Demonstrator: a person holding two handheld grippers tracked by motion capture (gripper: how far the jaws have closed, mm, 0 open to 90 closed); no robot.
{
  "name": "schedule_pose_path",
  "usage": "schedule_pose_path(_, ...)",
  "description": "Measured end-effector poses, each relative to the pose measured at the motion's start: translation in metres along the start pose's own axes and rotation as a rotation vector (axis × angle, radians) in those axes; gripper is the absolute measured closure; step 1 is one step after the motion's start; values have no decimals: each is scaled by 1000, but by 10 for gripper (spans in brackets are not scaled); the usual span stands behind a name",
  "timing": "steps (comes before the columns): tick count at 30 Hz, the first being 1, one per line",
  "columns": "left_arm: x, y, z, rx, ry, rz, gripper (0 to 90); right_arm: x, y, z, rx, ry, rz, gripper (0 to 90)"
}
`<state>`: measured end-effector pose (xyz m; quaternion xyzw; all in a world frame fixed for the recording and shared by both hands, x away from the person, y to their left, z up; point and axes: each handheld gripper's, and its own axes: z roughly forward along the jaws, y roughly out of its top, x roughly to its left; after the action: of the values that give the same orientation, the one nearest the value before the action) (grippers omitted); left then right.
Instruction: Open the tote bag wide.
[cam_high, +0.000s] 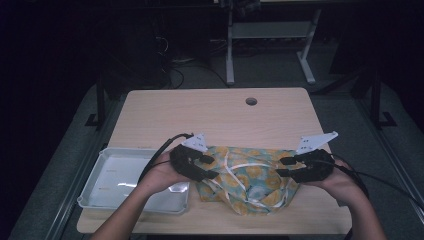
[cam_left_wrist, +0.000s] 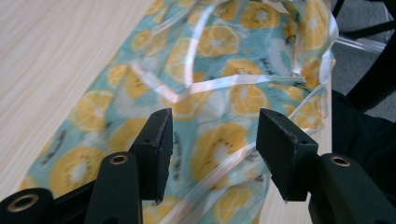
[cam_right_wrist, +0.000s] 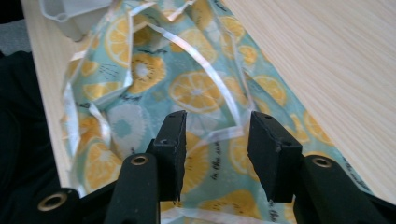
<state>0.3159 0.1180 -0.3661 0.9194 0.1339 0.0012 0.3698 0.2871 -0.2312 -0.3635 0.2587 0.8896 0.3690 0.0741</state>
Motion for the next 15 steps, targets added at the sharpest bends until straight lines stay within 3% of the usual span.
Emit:
schedule_pose_path(3,-3,2,10,10,-5,13,457,5,1,2,-3,24,-12,559)
schedule_pose_path(7,-3,2,17,23,-5,10,456,15,5,7,-5,97,-45,559)
schedule_pose_path(15,-2,-3,8,2,14,-9,445,37,14,26,26,209,-134,565)
